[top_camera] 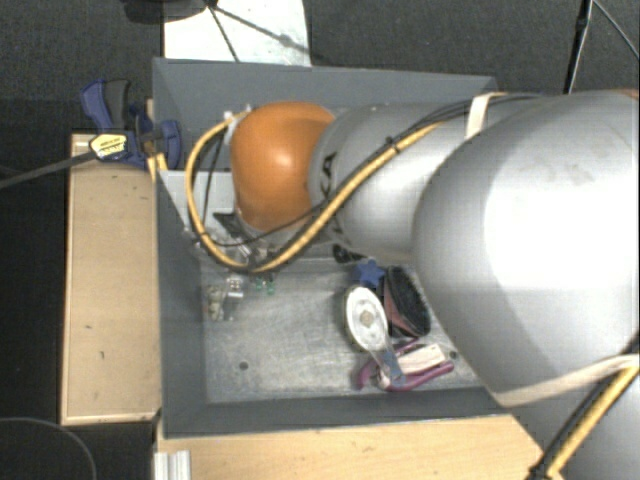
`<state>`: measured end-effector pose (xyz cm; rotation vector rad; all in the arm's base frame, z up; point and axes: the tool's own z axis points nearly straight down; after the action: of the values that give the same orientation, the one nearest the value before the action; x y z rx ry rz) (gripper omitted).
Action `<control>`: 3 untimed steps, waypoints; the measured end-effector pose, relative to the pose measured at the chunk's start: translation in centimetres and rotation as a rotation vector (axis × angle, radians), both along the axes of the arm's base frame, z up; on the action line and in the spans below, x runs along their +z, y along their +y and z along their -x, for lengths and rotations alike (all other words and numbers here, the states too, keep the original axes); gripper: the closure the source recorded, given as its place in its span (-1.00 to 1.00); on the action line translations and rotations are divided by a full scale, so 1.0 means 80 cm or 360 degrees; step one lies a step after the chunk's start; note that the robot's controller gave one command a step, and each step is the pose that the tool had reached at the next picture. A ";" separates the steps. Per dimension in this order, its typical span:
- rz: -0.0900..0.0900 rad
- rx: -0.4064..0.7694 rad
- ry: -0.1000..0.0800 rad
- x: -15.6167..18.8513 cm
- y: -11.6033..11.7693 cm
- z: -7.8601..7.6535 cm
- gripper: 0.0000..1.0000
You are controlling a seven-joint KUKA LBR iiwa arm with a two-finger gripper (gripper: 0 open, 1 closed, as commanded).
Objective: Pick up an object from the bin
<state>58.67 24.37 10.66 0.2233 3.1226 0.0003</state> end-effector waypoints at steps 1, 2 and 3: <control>-0.0006 -0.0365 0.0013 -0.004 0.007 -0.002 -1.00; 0.0000 -0.0381 0.0014 -0.005 0.010 -0.003 -1.00; -0.0015 -0.0525 0.0008 -0.037 0.009 -0.011 -1.00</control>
Offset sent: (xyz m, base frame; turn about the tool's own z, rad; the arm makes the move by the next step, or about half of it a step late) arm 0.0006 0.0051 -0.0066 0.2304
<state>59.51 25.12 7.72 0.7345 3.0493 0.0113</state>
